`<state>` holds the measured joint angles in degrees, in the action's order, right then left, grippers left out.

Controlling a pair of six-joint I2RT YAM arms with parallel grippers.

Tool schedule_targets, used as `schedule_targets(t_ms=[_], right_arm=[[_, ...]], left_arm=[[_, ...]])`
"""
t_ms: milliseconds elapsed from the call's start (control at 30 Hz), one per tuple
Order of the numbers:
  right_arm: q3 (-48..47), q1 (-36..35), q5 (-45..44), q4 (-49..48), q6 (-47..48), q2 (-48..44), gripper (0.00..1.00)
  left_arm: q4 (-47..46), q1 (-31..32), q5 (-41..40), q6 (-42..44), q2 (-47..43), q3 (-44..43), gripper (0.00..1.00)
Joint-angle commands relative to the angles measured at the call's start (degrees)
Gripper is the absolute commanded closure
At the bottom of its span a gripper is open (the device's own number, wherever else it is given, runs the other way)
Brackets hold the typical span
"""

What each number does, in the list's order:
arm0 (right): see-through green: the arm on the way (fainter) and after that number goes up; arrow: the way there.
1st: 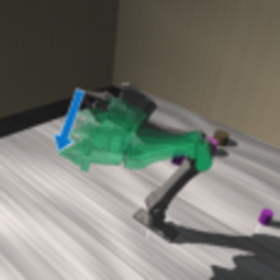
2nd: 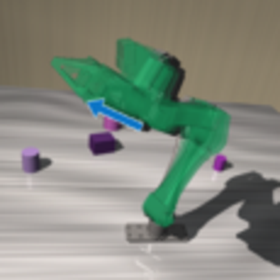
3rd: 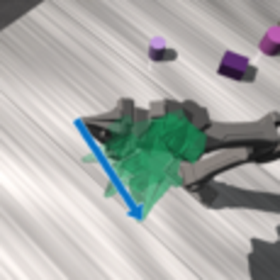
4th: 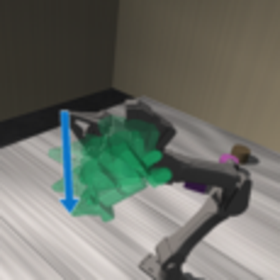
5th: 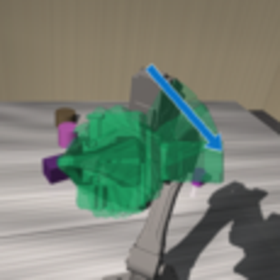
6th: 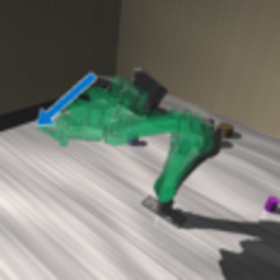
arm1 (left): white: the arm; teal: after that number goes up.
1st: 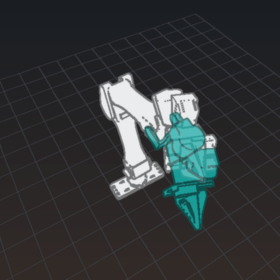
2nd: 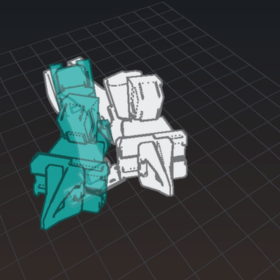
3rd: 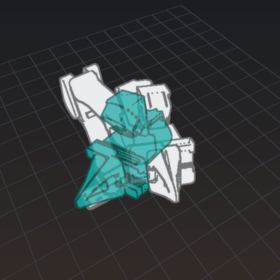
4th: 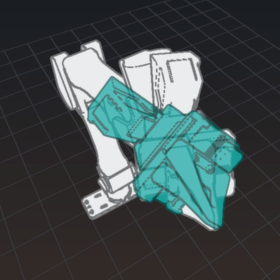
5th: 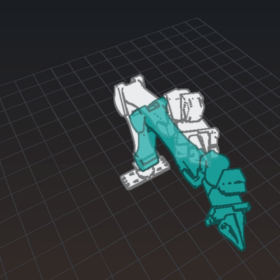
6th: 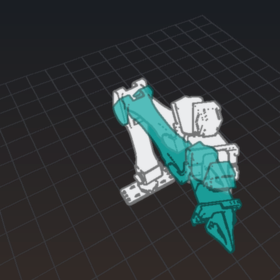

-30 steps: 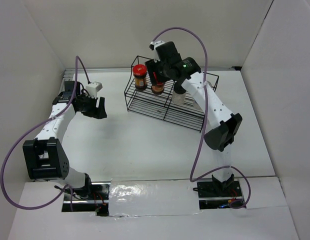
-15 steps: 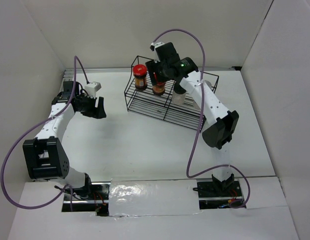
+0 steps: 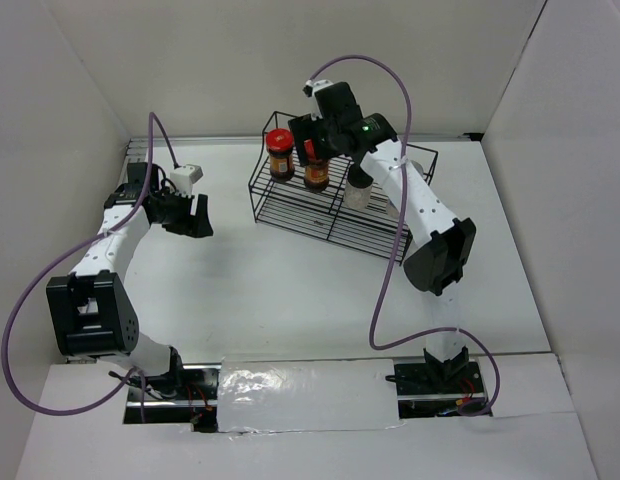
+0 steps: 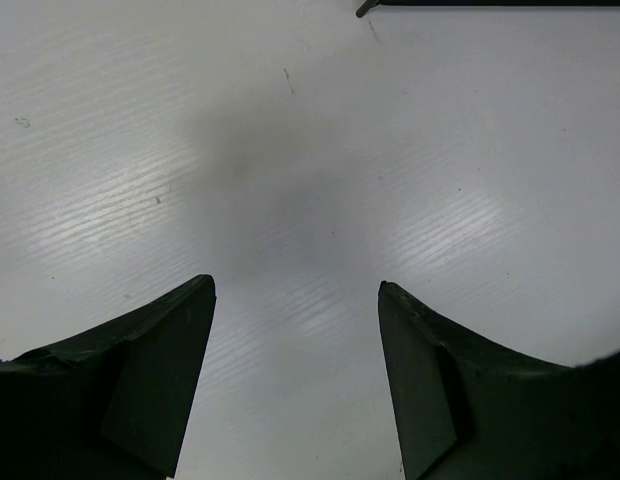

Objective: Organize the condiment bottles

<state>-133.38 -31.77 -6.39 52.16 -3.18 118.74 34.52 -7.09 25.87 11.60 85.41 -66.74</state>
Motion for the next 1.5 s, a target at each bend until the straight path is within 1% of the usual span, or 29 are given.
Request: schedule_targets(t_ms=[0, 133, 267, 367, 400, 433, 467, 500, 533, 600, 633, 667, 700, 733, 767, 833, 867, 900, 933, 1033, 1200, 1333, 1467], right_arm=[[-2.2, -0.4, 0.3, -4.3, 1.1, -1.2, 0.00], [-3.5, -2.6, -2.7, -5.5, 2.6, -5.5, 0.00], [-1.4, -3.7, -7.4, -9.4, 5.3, -11.4, 0.00], [2.9, -0.6, -10.0, -12.1, 4.0, -17.6, 0.00], [6.8, 1.1, -11.1, -12.6, 3.4, -20.6, 0.00], [8.7, 5.5, -11.4, -12.8, 1.1, -22.1, 0.00], [10.7, 8.3, -11.7, -12.3, -0.1, -23.2, 0.00], [13.4, 11.3, -10.6, -10.3, -2.4, -24.8, 0.00], [14.4, 17.6, -9.8, -9.2, -3.6, -25.5, 0.00], [18.3, 23.6, -7.0, -7.3, -5.7, -27.5, 0.00], [20.0, 26.6, -6.0, -7.5, -6.5, -28.5, 0.00], [22.3, 31.3, -5.0, -7.9, -8.0, -29.3, 0.00], [26.5, 34.8, -4.2, -8.6, -8.2, -31.2, 0.00], [28.3, 36.7, -2.6, -9.5, -8.7, -31.8, 0.00], [31.6, 40.2, -2.0, -9.8, -9.6, -32.9, 0.00], [34.6, 44.1, 3.4, -10.1, -10.8, -33.5, 0.00], [37.2, 47.6, 5.1, -10.1, -12.1, -33.7, 0.00], [38.5, 49.1, 7.5, -10.3, -12.5, -33.9, 0.00], [41.1, 50.2, 7.4, -10.5, -12.5, -34.4, 0.00], [45.2, 50.4, 3.5, -11.2, -12.6, -35.8, 0.00], [51.0, 50.3, -3.6, -12.2, -16.9, -37.3, 0.00], [54.4, 50.0, -3.9, -13.3, -16.6, -38.8, 0.00], [55.9, 49.8, -3.5, -14.6, -16.3, -40.0, 0.00]], left_arm=[[-0.4, -0.4, 2.0, -0.9, 0.1, -0.8, 0.22], [-0.2, -0.3, 2.3, -0.8, 0.1, -1.1, 0.22], [0.0, -0.4, 2.9, -1.0, 0.1, -1.7, 0.21], [0.2, -0.4, 3.1, -1.1, 0.1, -1.9, 0.22], [0.2, -0.4, 3.2, -1.1, -0.1, -2.0, 0.22], [0.2, -0.4, 3.4, -1.1, -0.2, -1.8, 0.22], [-0.1, -0.4, 3.4, -1.1, -0.2, -1.7, 0.22], [-0.1, -0.4, 3.4, -1.2, -0.5, -1.6, 0.21], [-0.1, -0.5, 3.5, -1.3, -0.6, -1.6, 0.22], [-0.1, -0.5, 3.4, -1.3, -0.7, -1.6, 0.22], [-0.1, -0.6, 3.6, -1.3, -0.7, -1.6, 0.22], [-0.1, -0.6, 3.6, -1.4, -0.6, -1.7, 0.22], [-0.1, -0.6, 3.7, -1.7, -0.6, -2.0, 0.22], [0.0, -0.8, 4.1, -1.8, -0.4, -2.2, 0.21], [0.2, -0.9, 4.3, -2.0, -0.2, -2.3, 0.22], [0.2, -1.1, 4.6, -2.2, -0.2, -2.4, 0.22], [0.2, -1.3, 4.6, -2.2, -0.2, -2.4, 0.22], [0.2, -1.3, 4.5, -2.3, -0.2, -2.4, 0.22], [0.2, -1.4, 4.4, -2.2, -0.2, -2.3, 0.22], [0.1, -1.8, 4.4, -2.3, -0.4, -2.2, 0.22], [-0.1, -2.1, 4.6, -2.5, -0.5, -1.7, 0.22], [-0.2, -2.3, 4.7, -2.5, -0.3, -1.9, 0.22], [0.2, -2.3, 5.0, -2.6, 0.3, -2.6, 0.22]])
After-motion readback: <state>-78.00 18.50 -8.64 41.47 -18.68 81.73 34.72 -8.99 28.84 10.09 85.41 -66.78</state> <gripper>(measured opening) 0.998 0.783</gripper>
